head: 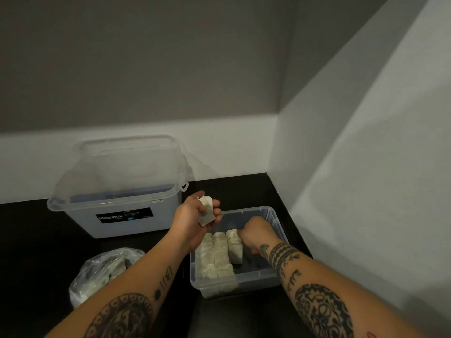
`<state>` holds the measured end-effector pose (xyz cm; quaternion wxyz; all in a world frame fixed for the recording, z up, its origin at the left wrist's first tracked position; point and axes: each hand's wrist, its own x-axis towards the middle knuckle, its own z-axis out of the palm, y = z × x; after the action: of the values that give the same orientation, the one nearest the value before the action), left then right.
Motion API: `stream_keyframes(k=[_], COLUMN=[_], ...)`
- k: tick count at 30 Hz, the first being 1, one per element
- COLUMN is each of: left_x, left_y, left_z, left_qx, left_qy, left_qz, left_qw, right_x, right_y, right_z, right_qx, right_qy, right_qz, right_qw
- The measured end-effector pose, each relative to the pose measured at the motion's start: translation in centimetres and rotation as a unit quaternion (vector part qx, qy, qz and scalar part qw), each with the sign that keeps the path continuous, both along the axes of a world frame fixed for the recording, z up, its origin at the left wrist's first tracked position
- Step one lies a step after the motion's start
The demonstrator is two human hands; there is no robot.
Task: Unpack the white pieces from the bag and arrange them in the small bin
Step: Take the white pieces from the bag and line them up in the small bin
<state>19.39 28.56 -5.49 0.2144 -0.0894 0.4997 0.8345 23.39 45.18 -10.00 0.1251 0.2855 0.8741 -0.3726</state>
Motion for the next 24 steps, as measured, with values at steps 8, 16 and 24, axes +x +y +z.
stream_keyframes(k=[8,16,24], left_x=[0.4,1.0,0.8], left_y=[0.5,0.9,0.4], left_z=[-0.9,-0.9,-0.5], left_qx=[-0.059,-0.099,-0.127], left_qy=[0.075,0.115,0.129], left_qz=[-0.070,-0.019,-0.012], left_qw=[0.993,0.988,0.983], right_x=[0.9,1.8,1.7], right_y=[0.1,-1.0,-1.1], right_z=[4.0,5.4,5.6], right_qx=[-0.153,-0.211,-0.223], right_qy=[0.222,0.249,0.271], right_qz=[-0.039,0.037,0.024], right_qw=[0.962,0.945,0.936])
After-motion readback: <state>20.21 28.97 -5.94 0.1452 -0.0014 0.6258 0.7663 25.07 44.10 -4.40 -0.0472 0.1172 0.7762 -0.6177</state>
